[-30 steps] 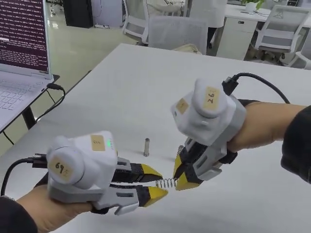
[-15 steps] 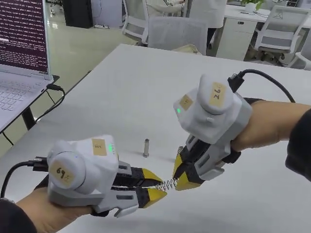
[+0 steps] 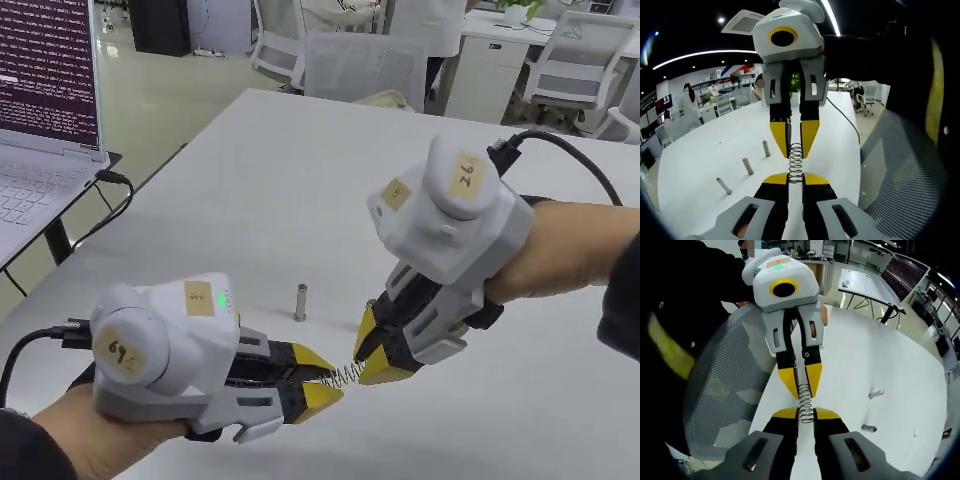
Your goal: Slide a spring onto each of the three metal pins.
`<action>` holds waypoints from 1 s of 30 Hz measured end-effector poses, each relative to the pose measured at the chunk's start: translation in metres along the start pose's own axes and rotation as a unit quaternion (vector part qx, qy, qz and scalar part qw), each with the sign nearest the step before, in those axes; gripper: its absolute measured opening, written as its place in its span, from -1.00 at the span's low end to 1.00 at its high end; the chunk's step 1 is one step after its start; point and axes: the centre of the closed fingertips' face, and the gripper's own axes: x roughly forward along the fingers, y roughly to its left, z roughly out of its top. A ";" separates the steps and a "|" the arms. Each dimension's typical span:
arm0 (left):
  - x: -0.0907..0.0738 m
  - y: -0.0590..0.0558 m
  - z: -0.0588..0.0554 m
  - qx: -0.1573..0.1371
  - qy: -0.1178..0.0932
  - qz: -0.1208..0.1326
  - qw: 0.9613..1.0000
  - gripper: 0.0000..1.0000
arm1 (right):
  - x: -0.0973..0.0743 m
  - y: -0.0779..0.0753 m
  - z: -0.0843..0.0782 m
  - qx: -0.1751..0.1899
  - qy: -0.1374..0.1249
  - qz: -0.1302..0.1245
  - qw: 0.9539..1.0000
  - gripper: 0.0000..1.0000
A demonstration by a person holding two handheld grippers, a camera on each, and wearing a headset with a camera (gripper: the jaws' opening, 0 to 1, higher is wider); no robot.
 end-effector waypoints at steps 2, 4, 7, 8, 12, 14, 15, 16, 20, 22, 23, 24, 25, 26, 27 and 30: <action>0.000 0.000 0.000 0.000 0.000 -0.001 1.000 -0.98 | 0.000 -0.003 -0.001 0.005 -0.008 -0.007 1.000 -0.76; -0.001 0.001 0.001 -0.002 -0.003 0.001 1.000 -0.98 | 0.000 -0.002 -0.004 0.009 -0.009 -0.005 1.000 -0.72; -0.002 0.003 0.002 -0.006 -0.007 0.002 1.000 -0.97 | 0.001 -0.002 -0.007 0.013 -0.014 -0.007 1.000 -0.76; -0.002 0.003 0.003 -0.007 -0.008 0.003 1.000 -0.97 | 0.003 -0.002 -0.009 0.012 -0.011 -0.008 1.000 -0.79; -0.002 0.004 0.003 -0.007 -0.009 0.004 1.000 -0.97 | 0.002 -0.003 -0.008 0.015 -0.019 -0.012 1.000 -0.82; -0.001 0.004 0.003 -0.009 -0.012 0.006 1.000 -0.97 | -0.001 -0.004 -0.006 0.014 -0.021 -0.014 1.000 -0.83; -0.001 0.005 0.003 -0.011 -0.012 0.006 1.000 -0.97 | -0.002 -0.005 -0.003 0.011 -0.025 -0.019 0.999 -0.83; -0.001 0.005 0.003 -0.010 -0.012 0.008 1.000 -0.97 | -0.004 -0.005 -0.001 0.009 -0.026 -0.020 0.999 -0.84; -0.001 0.006 0.003 -0.012 -0.012 0.008 1.000 -0.97 | -0.007 -0.004 0.009 0.001 -0.031 -0.022 0.999 -0.84; -0.001 0.007 0.003 -0.013 -0.011 0.009 1.000 -0.96 | -0.007 -0.003 0.015 -0.008 -0.029 -0.023 0.999 -0.84; -0.001 0.007 0.003 -0.014 -0.010 0.010 1.000 -0.96 | -0.007 -0.003 0.016 -0.011 -0.029 -0.022 0.999 -0.83; -0.001 0.007 0.002 -0.014 -0.010 0.010 1.000 -0.96 | -0.007 -0.002 0.018 -0.012 -0.028 -0.022 0.999 -0.83; 0.000 0.008 0.002 -0.015 -0.009 0.011 1.000 -0.96 | -0.007 -0.001 0.022 -0.013 -0.035 -0.019 0.999 -0.84; 0.000 0.007 0.002 -0.016 -0.010 0.010 1.000 -0.96 | -0.008 0.000 0.026 -0.014 -0.041 -0.017 0.999 -0.84; 0.000 0.007 0.003 -0.015 -0.011 0.011 1.000 -0.96 | -0.008 0.000 0.029 -0.016 -0.043 -0.017 0.999 -0.84; 0.000 0.007 0.004 -0.016 -0.013 0.012 1.000 -0.96 | -0.007 0.000 0.032 -0.022 -0.040 -0.017 0.999 -0.84</action>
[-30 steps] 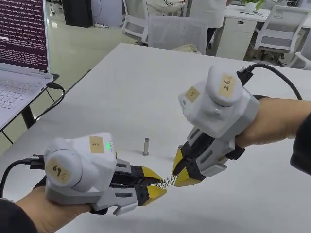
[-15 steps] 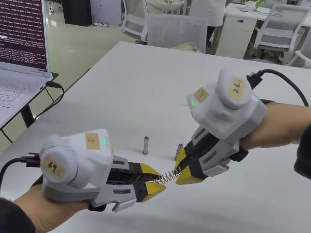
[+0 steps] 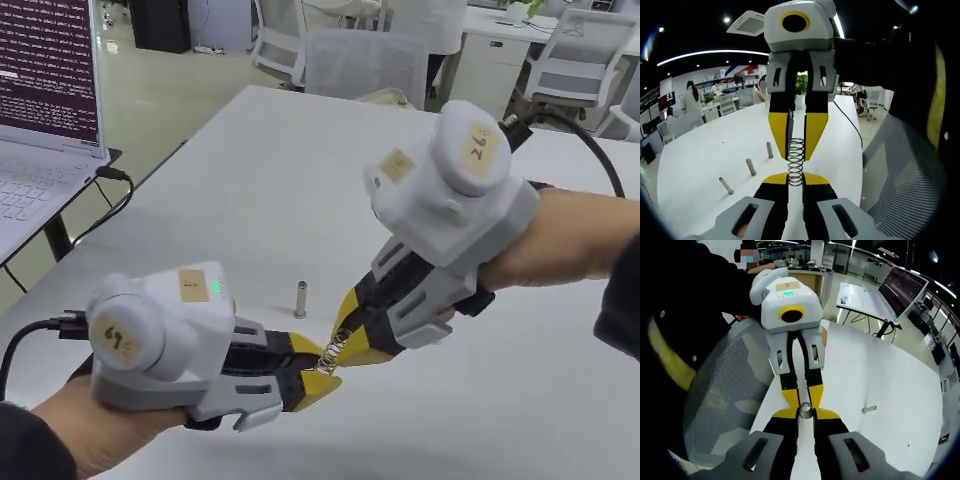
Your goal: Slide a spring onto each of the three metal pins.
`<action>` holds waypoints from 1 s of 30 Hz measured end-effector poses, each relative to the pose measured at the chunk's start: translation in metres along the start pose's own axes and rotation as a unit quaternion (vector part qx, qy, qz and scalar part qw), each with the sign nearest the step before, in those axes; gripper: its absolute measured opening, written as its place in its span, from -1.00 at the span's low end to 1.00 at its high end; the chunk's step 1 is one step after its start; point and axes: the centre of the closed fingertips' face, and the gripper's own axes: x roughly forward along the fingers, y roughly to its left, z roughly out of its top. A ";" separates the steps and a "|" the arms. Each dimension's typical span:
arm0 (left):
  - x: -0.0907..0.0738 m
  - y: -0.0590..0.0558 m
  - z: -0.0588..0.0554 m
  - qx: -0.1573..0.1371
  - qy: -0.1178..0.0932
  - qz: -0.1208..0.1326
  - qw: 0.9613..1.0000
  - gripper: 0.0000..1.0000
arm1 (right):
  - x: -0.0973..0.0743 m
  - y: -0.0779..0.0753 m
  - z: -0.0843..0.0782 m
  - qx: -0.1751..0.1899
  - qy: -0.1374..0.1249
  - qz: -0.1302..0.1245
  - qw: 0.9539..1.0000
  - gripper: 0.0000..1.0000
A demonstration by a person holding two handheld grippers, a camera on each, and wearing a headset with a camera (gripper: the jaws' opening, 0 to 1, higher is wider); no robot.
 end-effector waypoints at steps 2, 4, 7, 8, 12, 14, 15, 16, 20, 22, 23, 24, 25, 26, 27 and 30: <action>0.000 -0.001 0.000 -0.001 0.000 -0.001 1.000 -0.96 | 0.000 0.000 0.001 0.001 0.002 0.003 1.000 -0.84; 0.000 -0.001 0.000 -0.001 0.001 0.000 1.000 -0.96 | 0.001 0.000 0.000 -0.001 0.008 0.003 1.000 -0.84; 0.001 -0.001 0.001 -0.004 -0.002 0.000 1.000 -0.96 | 0.000 0.000 0.000 -0.004 0.012 0.004 1.000 -0.84; 0.001 -0.001 0.001 -0.004 -0.002 0.000 1.000 -0.96 | 0.000 0.000 0.001 -0.004 0.013 0.004 1.000 -0.84; 0.002 -0.001 0.001 -0.008 -0.003 0.000 1.000 -0.96 | 0.000 0.000 0.002 -0.005 0.014 0.004 1.000 -0.84; 0.002 0.000 0.001 -0.007 -0.003 0.001 1.000 -0.96 | 0.001 0.000 0.004 -0.005 0.012 0.005 1.000 -0.84; 0.002 0.000 0.002 -0.007 -0.004 0.001 1.000 -0.96 | 0.001 0.000 0.005 -0.005 0.011 0.005 1.000 -0.84; 0.002 0.000 0.002 -0.007 -0.004 0.001 1.000 -0.96 | 0.002 0.000 0.006 -0.005 0.011 0.006 1.000 -0.84; 0.003 0.000 0.002 -0.008 -0.004 0.001 1.000 -0.95 | 0.003 0.000 0.007 -0.003 0.008 0.008 1.000 -0.84; 0.005 0.000 0.003 -0.007 -0.003 0.001 1.000 -0.95 | 0.003 -0.001 0.008 -0.002 0.006 0.007 1.000 -0.84; 0.005 0.000 0.004 -0.007 -0.003 0.000 1.000 -0.95 | 0.004 -0.001 0.009 -0.001 0.005 0.008 1.000 -0.84; 0.006 -0.001 0.004 -0.007 -0.005 -0.001 1.000 -0.95 | 0.003 -0.001 0.009 -0.001 0.004 0.008 1.000 -0.85; 0.006 -0.001 0.004 -0.008 -0.005 -0.002 1.000 -0.95 | 0.003 0.000 0.009 0.000 0.003 0.008 1.000 -0.85; 0.006 -0.001 0.004 -0.007 -0.005 -0.002 1.000 -0.95 | 0.003 0.000 0.009 0.000 0.003 0.008 1.000 -0.85; 0.006 -0.001 0.004 -0.007 -0.005 -0.001 1.000 -0.95 | 0.003 0.000 0.008 0.002 0.001 0.007 1.000 -0.85; 0.006 -0.001 0.004 -0.008 -0.003 -0.001 1.000 -0.95 | 0.003 -0.001 0.008 0.007 -0.006 0.008 1.000 -0.85</action>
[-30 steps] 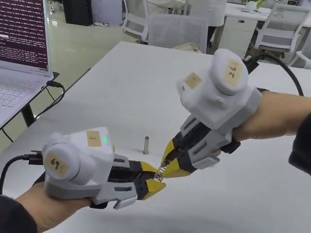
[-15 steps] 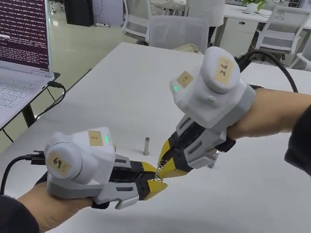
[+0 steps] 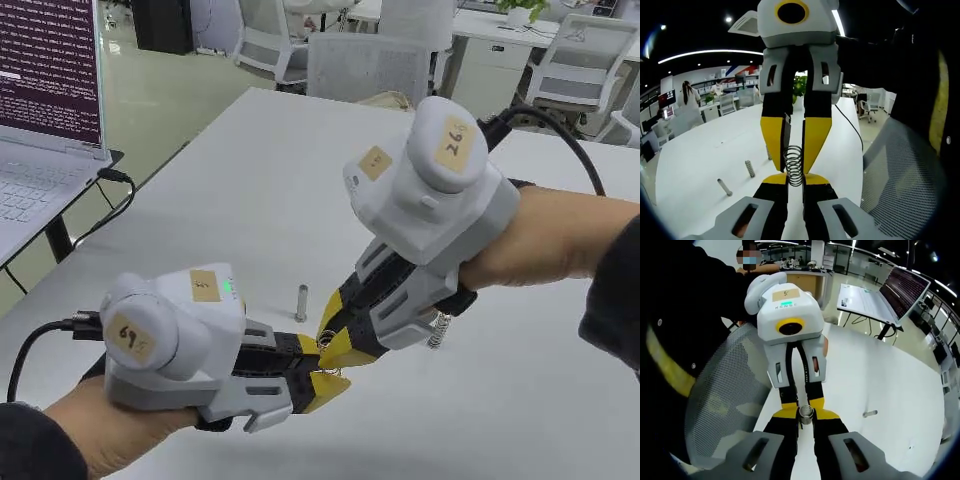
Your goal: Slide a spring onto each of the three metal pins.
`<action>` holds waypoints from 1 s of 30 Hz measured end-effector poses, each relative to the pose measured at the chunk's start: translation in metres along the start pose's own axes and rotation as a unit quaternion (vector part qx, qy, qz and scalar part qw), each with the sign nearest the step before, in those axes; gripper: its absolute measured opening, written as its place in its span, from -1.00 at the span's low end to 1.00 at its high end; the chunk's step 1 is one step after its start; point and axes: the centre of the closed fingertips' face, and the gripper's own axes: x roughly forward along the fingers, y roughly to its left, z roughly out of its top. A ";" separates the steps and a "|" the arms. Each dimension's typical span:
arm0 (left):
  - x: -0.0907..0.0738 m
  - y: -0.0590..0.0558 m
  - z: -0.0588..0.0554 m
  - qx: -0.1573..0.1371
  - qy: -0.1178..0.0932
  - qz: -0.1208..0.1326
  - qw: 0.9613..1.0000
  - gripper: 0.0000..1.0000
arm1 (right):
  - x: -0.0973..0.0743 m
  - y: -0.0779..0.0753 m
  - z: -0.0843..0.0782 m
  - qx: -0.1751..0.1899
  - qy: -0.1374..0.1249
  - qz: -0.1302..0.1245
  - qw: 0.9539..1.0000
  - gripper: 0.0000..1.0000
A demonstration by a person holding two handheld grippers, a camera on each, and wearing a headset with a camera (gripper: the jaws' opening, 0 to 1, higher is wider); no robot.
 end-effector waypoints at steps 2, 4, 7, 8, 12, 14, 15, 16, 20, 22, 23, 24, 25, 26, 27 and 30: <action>0.000 0.001 0.000 0.001 0.002 0.001 1.000 -0.95 | 0.001 -0.001 0.000 0.005 -0.005 0.000 1.000 -0.85; 0.000 0.000 -0.001 0.000 0.003 0.000 1.000 -0.95 | 0.001 -0.001 0.000 0.007 -0.007 0.000 1.000 -0.85; -0.001 0.001 -0.002 -0.004 0.004 0.000 1.000 -0.96 | 0.002 0.000 0.001 0.008 -0.015 0.001 1.000 -0.84; -0.001 0.001 -0.002 -0.006 0.003 0.002 1.000 -0.96 | 0.002 -0.001 0.001 0.009 -0.018 0.000 1.000 -0.84; -0.001 0.002 -0.002 -0.011 0.003 0.001 1.000 -0.97 | 0.002 -0.002 0.002 0.012 -0.025 -0.001 1.000 -0.83; -0.002 0.003 -0.002 -0.016 0.003 0.001 1.000 -0.97 | 0.002 -0.002 0.003 0.012 -0.027 -0.001 1.000 -0.83; -0.002 0.004 -0.003 -0.016 0.004 0.001 1.000 -0.97 | 0.002 -0.002 0.002 0.011 -0.026 -0.001 1.000 -0.83; -0.003 0.004 -0.003 -0.019 0.006 0.001 1.000 -0.97 | 0.002 -0.003 0.002 0.010 -0.024 -0.003 1.000 -0.83; -0.003 0.005 -0.006 -0.022 0.010 0.001 1.000 -0.97 | 0.002 -0.003 0.001 0.009 -0.024 -0.002 1.000 -0.82; -0.003 0.005 -0.007 -0.024 0.013 0.001 1.000 -0.97 | 0.002 -0.004 0.000 0.008 -0.022 -0.004 1.000 -0.82; -0.003 0.005 -0.008 -0.025 0.016 0.001 1.000 -0.97 | 0.002 -0.004 0.000 0.008 -0.021 -0.004 1.000 -0.82; -0.003 0.005 -0.009 -0.026 0.018 0.001 1.000 -0.97 | 0.002 -0.004 0.000 0.008 -0.021 -0.004 1.000 -0.83; -0.003 0.005 -0.009 -0.026 0.020 0.000 0.999 -0.97 | 0.002 -0.004 0.000 0.008 -0.021 -0.003 1.000 -0.83; -0.003 0.005 -0.010 -0.028 0.022 -0.001 0.999 -0.97 | 0.002 -0.004 -0.001 0.006 -0.020 -0.003 1.000 -0.83; -0.002 0.004 -0.010 -0.029 0.023 -0.003 0.999 -0.97 | 0.002 -0.003 -0.001 0.007 -0.020 -0.001 1.000 -0.83; -0.002 0.004 -0.011 -0.030 0.026 -0.003 0.999 -0.96 | 0.003 -0.004 -0.001 0.010 -0.022 -0.001 1.000 -0.83</action>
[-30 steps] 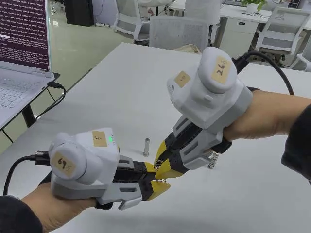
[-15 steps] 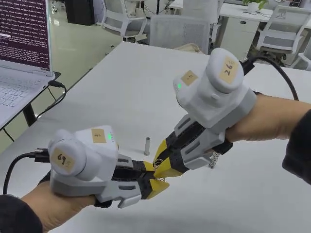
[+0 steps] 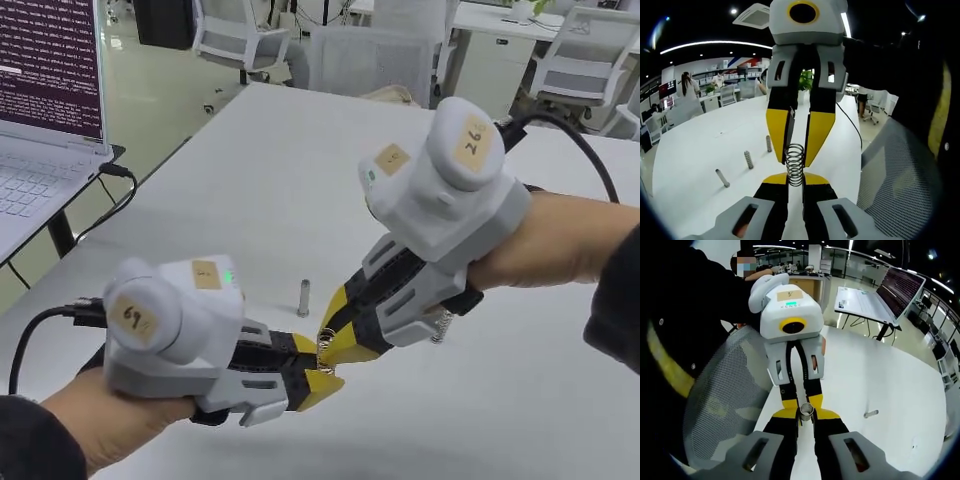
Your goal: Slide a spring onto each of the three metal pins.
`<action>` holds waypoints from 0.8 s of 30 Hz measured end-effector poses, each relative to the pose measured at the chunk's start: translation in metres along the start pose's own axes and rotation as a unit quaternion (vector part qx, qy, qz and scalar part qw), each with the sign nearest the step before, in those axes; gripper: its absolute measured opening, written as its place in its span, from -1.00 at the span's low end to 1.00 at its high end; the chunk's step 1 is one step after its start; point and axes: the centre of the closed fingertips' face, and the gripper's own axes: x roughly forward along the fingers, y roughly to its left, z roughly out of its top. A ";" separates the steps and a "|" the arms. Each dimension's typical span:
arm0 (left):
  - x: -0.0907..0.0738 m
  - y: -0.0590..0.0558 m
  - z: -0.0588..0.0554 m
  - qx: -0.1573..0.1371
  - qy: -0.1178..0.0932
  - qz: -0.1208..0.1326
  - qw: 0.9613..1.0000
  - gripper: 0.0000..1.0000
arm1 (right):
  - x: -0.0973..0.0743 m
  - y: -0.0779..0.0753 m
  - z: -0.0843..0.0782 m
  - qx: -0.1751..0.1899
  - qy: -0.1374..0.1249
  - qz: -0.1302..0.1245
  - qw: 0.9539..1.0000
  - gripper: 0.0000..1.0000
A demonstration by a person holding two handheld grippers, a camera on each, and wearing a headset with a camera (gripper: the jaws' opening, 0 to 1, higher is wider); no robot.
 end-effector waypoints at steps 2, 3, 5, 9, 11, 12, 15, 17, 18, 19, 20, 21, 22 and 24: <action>0.000 0.000 0.000 -0.001 0.000 -0.001 1.000 -0.96 | 0.000 0.000 0.000 0.004 -0.003 0.000 1.000 -0.84; 0.000 0.001 0.000 0.003 -0.001 0.001 1.000 -0.95 | 0.000 -0.001 0.000 0.005 -0.004 -0.002 1.000 -0.84; -0.001 0.003 0.001 0.007 -0.004 0.006 1.000 -0.95 | -0.001 -0.003 0.001 0.007 -0.007 -0.005 1.000 -0.84; -0.002 0.004 0.002 0.014 -0.009 0.011 1.000 -0.92 | -0.003 -0.005 0.002 0.011 -0.013 -0.009 1.000 -0.84; -0.004 0.007 0.004 0.009 -0.018 0.016 1.000 -0.85 | -0.004 -0.008 0.004 0.016 -0.019 -0.012 1.000 -0.84; -0.005 0.009 0.003 0.004 -0.019 0.017 1.000 -0.80 | -0.004 -0.009 0.004 0.017 -0.020 -0.014 1.000 -0.84; -0.010 0.012 0.002 -0.002 -0.021 0.023 1.000 -0.73 | -0.006 -0.013 0.006 0.023 -0.026 -0.018 0.999 -0.84; -0.015 0.015 0.000 -0.010 -0.022 0.029 0.999 -0.67 | -0.008 -0.017 0.007 0.028 -0.030 -0.023 0.999 -0.84; -0.018 0.016 0.000 -0.010 -0.024 0.031 0.999 -0.66 | -0.009 -0.019 0.007 0.031 -0.033 -0.026 0.999 -0.84; -0.021 0.017 -0.001 -0.011 -0.026 0.033 0.999 -0.65 | -0.010 -0.021 0.008 0.034 -0.036 -0.028 0.998 -0.84; -0.026 0.020 -0.003 -0.017 -0.029 0.039 0.999 -0.61 | -0.010 -0.023 0.007 0.037 -0.035 -0.032 0.998 -0.84; -0.029 0.021 -0.004 -0.021 -0.030 0.041 0.998 -0.56 | -0.011 -0.026 0.007 0.038 -0.035 -0.038 0.998 -0.84; -0.033 0.022 -0.005 -0.022 -0.031 0.045 0.998 -0.55 | -0.012 -0.029 0.006 0.041 -0.034 -0.043 0.998 -0.84; -0.041 0.024 -0.006 -0.027 -0.039 0.053 0.997 -0.50 | -0.014 -0.035 0.006 0.046 -0.039 -0.052 0.997 -0.84</action>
